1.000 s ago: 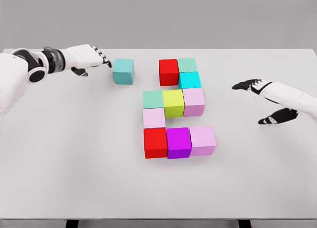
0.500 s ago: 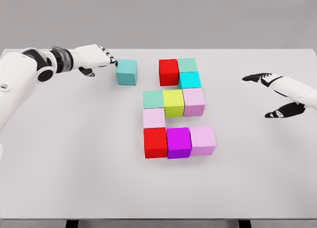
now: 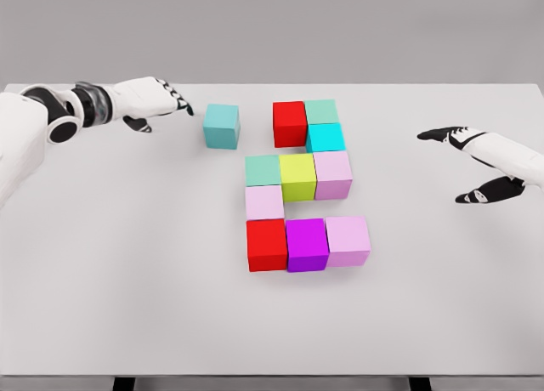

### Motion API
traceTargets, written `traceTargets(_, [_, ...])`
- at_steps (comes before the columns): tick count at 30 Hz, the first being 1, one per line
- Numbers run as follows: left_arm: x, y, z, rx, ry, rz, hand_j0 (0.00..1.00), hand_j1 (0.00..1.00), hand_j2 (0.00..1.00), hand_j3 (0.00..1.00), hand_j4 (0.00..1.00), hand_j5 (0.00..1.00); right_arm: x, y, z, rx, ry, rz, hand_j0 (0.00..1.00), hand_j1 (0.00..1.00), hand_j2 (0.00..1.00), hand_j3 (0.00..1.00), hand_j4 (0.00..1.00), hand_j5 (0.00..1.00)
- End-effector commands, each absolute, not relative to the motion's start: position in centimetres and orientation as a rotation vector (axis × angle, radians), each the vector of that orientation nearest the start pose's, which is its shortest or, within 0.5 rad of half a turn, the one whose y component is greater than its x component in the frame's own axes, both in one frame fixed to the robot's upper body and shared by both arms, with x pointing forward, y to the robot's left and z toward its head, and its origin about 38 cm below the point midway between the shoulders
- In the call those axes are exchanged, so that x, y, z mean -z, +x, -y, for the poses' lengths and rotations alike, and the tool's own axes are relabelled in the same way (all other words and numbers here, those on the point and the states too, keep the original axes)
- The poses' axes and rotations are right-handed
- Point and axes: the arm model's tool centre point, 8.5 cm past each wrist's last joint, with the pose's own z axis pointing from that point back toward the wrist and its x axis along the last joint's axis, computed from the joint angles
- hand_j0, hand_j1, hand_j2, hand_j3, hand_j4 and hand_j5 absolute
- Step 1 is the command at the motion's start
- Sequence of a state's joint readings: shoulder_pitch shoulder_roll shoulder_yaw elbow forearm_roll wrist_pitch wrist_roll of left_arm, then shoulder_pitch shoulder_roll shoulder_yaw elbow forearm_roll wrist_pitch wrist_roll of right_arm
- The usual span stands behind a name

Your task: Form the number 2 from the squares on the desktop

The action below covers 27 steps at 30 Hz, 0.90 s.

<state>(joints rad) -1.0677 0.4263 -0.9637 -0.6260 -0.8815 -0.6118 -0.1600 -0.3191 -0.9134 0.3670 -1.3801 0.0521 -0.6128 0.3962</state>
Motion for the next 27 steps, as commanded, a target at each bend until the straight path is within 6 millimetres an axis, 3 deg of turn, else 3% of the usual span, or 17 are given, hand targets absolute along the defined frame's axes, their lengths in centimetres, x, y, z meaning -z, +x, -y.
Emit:
traceTargets(1, [-17.4, 56.2, -28.2, 2.175, 0.757, 1.107, 0.84, 0.84, 0.84, 0.84, 0.84, 0.84, -19.0, 39.5, 39.5, -1.534, -0.275, 1.576, 1.00, 1.00, 1.00, 1.00, 1.00, 1.00])
traceTargets(10, [-18.9, 55.3, -28.9, 2.176, 0.773, 1.176, 0.84, 0.84, 0.84, 0.84, 0.84, 0.84, -19.0, 39.5, 39.5, -1.534, -0.275, 1.576, 1.00, 1.00, 1.00, 1.00, 1.00, 1.00])
traceTargets(27, [-18.2, 54.0, -29.4, 2.193, 0.749, 1.195, 0.87, 0.87, 0.87, 0.87, 0.87, 0.87, -19.0, 39.5, 39.5, -1.534, -0.275, 1.576, 1.00, 1.00, 1.00, 1.00, 1.00, 1.00])
